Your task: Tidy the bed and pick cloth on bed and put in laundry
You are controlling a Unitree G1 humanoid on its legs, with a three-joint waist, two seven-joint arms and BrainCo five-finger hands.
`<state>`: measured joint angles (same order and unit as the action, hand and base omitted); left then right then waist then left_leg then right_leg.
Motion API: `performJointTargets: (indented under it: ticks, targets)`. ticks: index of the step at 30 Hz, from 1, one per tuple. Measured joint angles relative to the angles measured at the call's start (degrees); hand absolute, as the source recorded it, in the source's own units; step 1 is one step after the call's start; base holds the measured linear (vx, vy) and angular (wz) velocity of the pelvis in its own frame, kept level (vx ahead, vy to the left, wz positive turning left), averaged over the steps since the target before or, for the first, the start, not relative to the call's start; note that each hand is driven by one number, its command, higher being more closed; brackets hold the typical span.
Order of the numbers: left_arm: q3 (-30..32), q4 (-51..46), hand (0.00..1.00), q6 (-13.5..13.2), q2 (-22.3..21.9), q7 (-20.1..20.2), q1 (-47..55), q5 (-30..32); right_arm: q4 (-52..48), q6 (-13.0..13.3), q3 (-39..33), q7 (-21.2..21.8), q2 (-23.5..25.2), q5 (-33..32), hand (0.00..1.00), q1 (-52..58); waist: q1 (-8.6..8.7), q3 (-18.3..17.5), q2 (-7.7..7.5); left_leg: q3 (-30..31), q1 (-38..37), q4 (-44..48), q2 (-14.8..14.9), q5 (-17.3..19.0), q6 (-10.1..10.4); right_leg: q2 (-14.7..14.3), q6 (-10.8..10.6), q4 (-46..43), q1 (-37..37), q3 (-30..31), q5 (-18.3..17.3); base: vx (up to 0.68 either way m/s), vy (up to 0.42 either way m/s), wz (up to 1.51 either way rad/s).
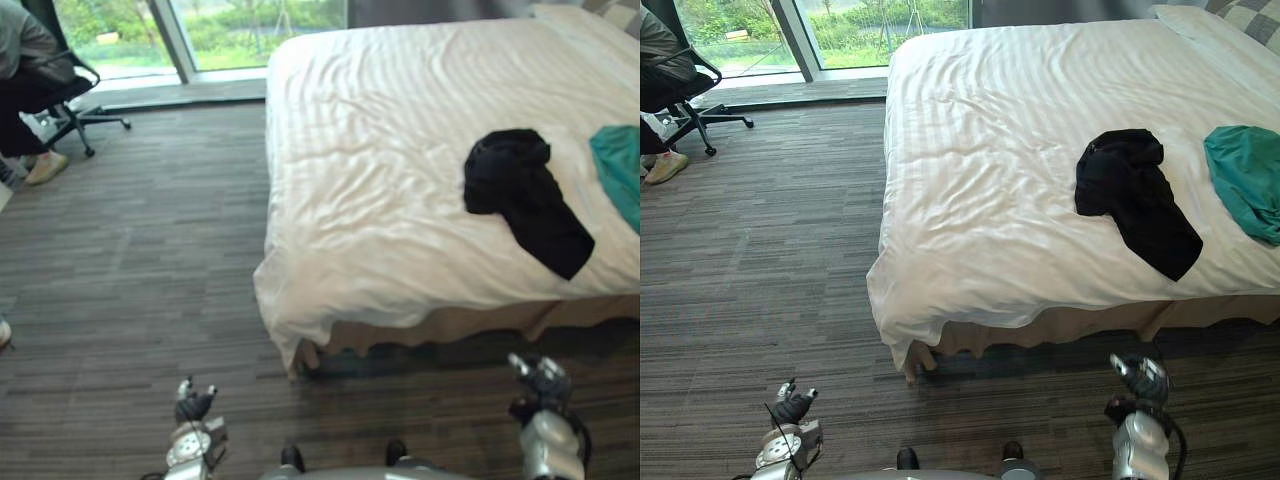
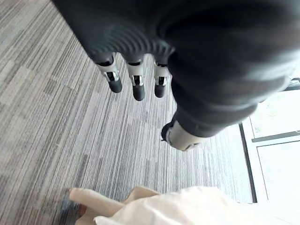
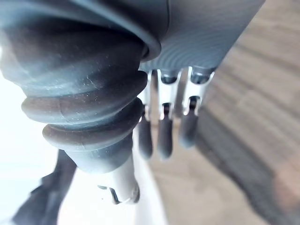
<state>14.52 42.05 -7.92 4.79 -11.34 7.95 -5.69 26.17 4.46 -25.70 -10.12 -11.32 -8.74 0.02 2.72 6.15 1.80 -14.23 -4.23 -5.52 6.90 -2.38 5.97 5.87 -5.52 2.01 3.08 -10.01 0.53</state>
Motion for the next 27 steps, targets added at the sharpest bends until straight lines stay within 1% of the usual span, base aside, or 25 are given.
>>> performJointTargets:
  ticks: [1,4,5,7,8,10,12,13,14,16,17,18,19,20,21,22,23,24,25,27]
  targets:
    - [-1.32,0.00,0.00,-0.03,-0.43,0.14,0.17,-1.13,-2.48,0.49,1.85,0.05,-0.83,0.37,1.00,-1.63,-0.11,0.01,-0.05,0.13,0.01,-0.01,-0.01,-0.01,0.00,0.01,0.00,0.01,0.06,-0.14,0.00,0.01,-0.004,0.05]
    - [-2.91,0.00,0.00,-0.19,-1.21,0.45,1.21,-2.69,-5.28,1.90,6.34,0.19,-2.68,0.39,1.00,-5.45,-0.22,-0.06,-0.32,0.81,0.01,-0.04,-0.04,-0.03,-0.01,0.03,-0.01,0.11,0.50,-0.81,0.00,0.00,-0.006,0.11]
    - [-3.53,0.00,0.00,-0.20,-1.45,1.31,1.61,-2.69,-5.80,2.09,8.21,0.31,-3.43,0.39,1.00,-7.70,-0.37,-0.09,-0.48,1.40,0.03,-0.15,-0.10,-0.04,-0.02,0.05,-0.02,0.13,0.70,-1.16,-0.01,-0.02,-0.005,0.18]
    - [-4.23,0.13,0.00,-0.22,-1.73,1.48,2.40,-2.77,-6.69,2.53,11.51,0.46,-4.32,0.38,1.00,-11.10,-0.54,-0.14,-0.62,1.99,0.38,-0.31,-0.22,-0.12,-0.11,0.16,-0.03,0.15,0.73,-1.77,-0.02,-0.03,-0.002,0.22]
    - [-4.35,0.32,0.00,-0.21,-2.17,1.81,2.65,-3.67,-7.09,3.27,14.57,0.80,-5.50,0.36,1.00,-13.61,-0.58,-0.12,-0.67,3.14,1.02,-0.32,-0.49,-0.39,-0.27,0.36,-0.10,0.17,0.73,-2.80,-0.07,-0.02,0.002,0.28]
    - [-5.04,0.33,0.00,-0.22,-2.45,2.61,3.10,-5.27,-6.96,3.68,17.20,1.97,-6.13,0.01,1.00,-16.92,-1.03,-0.08,-0.72,4.47,1.97,-0.33,-0.80,-0.83,-0.48,0.60,-0.11,0.19,0.65,-4.11,-0.07,-0.03,0.003,0.41]
    - [-6.08,0.38,0.00,-0.24,-2.60,2.93,3.63,-5.97,-5.56,4.21,19.28,2.87,-6.15,-2.38,1.00,-21.16,-1.78,-0.03,-0.78,6.11,3.38,-0.33,-1.07,-1.47,-0.64,0.80,-0.16,0.18,0.20,-5.72,-0.04,-0.04,0.000,0.46]
    - [-6.44,0.36,0.00,-0.27,-2.89,3.49,3.65,-6.01,-3.27,4.26,20.51,2.93,-6.22,-4.24,1.00,-25.21,-2.71,0.10,-0.92,7.02,4.90,-0.03,-1.06,-2.16,-0.72,0.84,-0.23,0.03,-0.73,-6.69,0.08,-0.04,-0.003,0.40]
    - [-6.71,0.35,0.00,-0.28,-3.01,3.64,3.63,-6.05,-1.96,4.26,21.12,2.91,-6.31,-5.22,1.00,-27.53,-3.21,0.24,-0.97,7.65,5.86,0.01,-1.08,-2.55,-0.80,0.83,-0.19,0.03,-1.28,-7.23,0.21,-0.08,-0.010,0.56]
    - [-8.36,0.22,0.00,-0.35,-3.64,3.75,3.36,-6.88,1.82,4.58,22.69,2.93,-7.17,-10.05,1.00,-37.69,-4.87,2.86,-0.80,10.19,8.81,0.05,-1.06,-4.23,-0.89,0.74,0.08,-0.34,-2.69,-9.73,0.56,-0.12,-0.010,0.60]
    - [-8.71,0.16,0.00,-0.35,-3.83,3.75,3.22,-7.39,2.69,4.81,22.81,2.92,-7.39,-11.41,1.00,-40.53,-5.35,4.05,-0.68,10.67,9.22,0.06,-1.00,-4.58,-0.87,0.78,0.14,-0.69,-3.07,-10.17,0.59,-0.14,0.006,0.47]
    - [-9.57,-0.02,0.00,-0.36,-4.17,3.78,3.24,-8.02,4.36,5.82,22.80,2.80,-7.81,-13.83,1.00,-46.03,-6.48,5.68,-0.20,11.56,10.85,0.06,-0.92,-5.29,-0.87,0.91,0.21,-1.41,-4.49,-10.77,0.64,-0.14,0.016,0.39]
    - [-10.43,-0.80,0.00,-0.37,-4.35,3.83,3.38,-9.06,5.85,6.84,22.75,2.54,-8.40,-16.54,1.00,-51.27,-7.19,7.16,0.50,12.58,12.73,0.07,-0.92,-6.07,-1.05,0.99,0.27,-2.18,-6.07,-11.74,0.68,-0.14,0.019,0.43]
    - [-10.67,-1.33,0.00,-0.44,-4.38,3.83,3.44,-9.66,6.83,7.38,22.75,2.53,-8.68,-17.68,1.00,-53.76,-7.47,7.92,0.90,13.02,13.56,0.07,-0.94,-6.41,-1.10,1.04,0.32,-2.52,-6.76,-12.20,0.71,-0.12,0.024,0.33]
    - [-11.37,-2.27,0.00,-0.95,-4.39,3.84,3.33,-10.44,8.49,8.36,22.74,2.42,-9.39,-20.48,1.00,-57.95,-8.74,9.61,1.54,13.38,14.85,0.06,-1.00,-6.88,-1.10,1.20,0.41,-3.25,-8.11,-12.48,0.77,-0.11,0.026,0.24]
    - [-11.93,-3.07,0.00,-1.38,-4.39,3.84,3.29,-10.76,9.62,8.75,22.52,2.22,-9.82,-21.86,1.00,-60.89,-9.18,10.73,1.97,13.94,16.15,0.06,-0.97,-7.34,-1.33,1.29,0.42,-3.87,-9.39,-12.92,0.78,-0.12,0.021,0.28]
    - [-13.34,-4.66,0.00,-1.66,-4.38,3.90,3.01,-11.50,11.60,9.55,21.73,1.41,-10.72,-24.07,1.00,-64.61,-9.77,12.11,2.80,14.91,18.51,0.06,-1.07,-8.11,-1.52,1.45,0.46,-4.59,-11.57,-13.61,0.94,-0.10,0.012,0.27]
    - [-14.10,-5.16,0.00,-1.79,-4.37,3.93,2.84,-11.73,12.56,9.76,21.20,1.26,-10.98,-24.91,1.00,-65.92,-9.89,12.68,3.02,15.19,19.39,0.06,-1.13,-8.59,-1.52,1.53,0.45,-4.86,-12.42,-13.82,1.01,-0.07,0.019,0.32]
    - [-15.26,-6.15,0.00,-2.44,-4.02,4.12,2.21,-12.27,15.28,10.47,20.03,0.41,-11.78,-27.23,1.00,-68.73,-9.93,14.44,3.76,15.92,20.88,0.06,-1.33,-9.32,-1.65,2.05,0.45,-5.16,-13.58,-14.69,1.19,-0.04,0.033,0.24]
    - [-17.04,-7.74,0.00,-2.65,-3.92,4.74,1.31,-12.79,18.90,10.93,17.50,-0.96,-12.66,-30.59,1.00,-71.44,-9.96,16.74,4.95,16.71,22.92,0.06,-1.67,-10.08,-1.62,2.39,0.34,-5.77,-15.40,-15.26,1.36,-0.06,0.040,0.24]
